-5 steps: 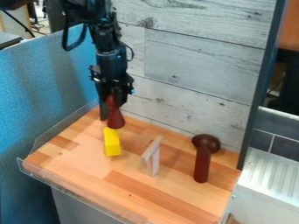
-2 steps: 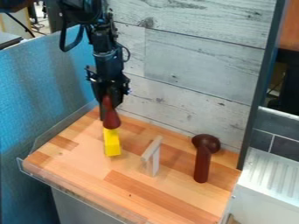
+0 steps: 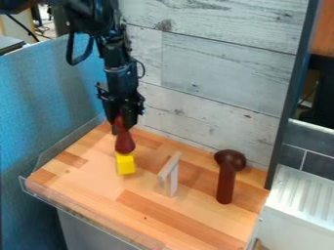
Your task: Put the pawn above the yellow square block
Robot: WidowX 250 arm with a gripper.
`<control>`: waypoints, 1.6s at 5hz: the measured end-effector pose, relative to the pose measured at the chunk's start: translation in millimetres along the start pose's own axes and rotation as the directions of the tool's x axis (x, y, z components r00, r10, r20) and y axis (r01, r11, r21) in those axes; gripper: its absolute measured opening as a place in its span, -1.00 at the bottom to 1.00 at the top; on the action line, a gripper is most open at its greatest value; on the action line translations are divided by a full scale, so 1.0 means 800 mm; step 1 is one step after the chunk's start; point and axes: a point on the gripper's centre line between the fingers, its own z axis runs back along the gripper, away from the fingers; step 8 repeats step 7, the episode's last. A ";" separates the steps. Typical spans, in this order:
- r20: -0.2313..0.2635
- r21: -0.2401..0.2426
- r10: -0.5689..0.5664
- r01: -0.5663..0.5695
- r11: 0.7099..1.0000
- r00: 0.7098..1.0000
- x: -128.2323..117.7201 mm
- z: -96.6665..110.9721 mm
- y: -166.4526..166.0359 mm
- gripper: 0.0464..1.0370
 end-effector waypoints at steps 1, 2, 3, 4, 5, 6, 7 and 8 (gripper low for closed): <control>-0.006 0.004 -0.013 0.013 1.000 1.000 -0.007 -0.007 -0.001 0.02; 0.002 0.006 -0.021 0.021 1.000 1.000 -0.010 -0.007 0.000 0.02; 0.013 -0.002 -0.008 0.008 1.000 1.000 -0.010 -0.007 0.002 0.22; 0.022 -0.007 0.003 -0.002 1.000 1.000 -0.009 -0.007 0.003 0.75; 0.032 -0.047 0.005 -0.004 0.999 0.999 -0.009 -0.007 -0.003 0.95; 0.059 -0.091 0.014 -0.009 0.996 0.998 -0.005 0.008 -0.001 0.93; 0.147 -0.101 0.018 -0.003 0.995 0.989 0.011 0.054 -0.001 0.93; 0.147 -0.101 0.018 -0.003 0.995 0.989 0.011 0.054 -0.001 0.93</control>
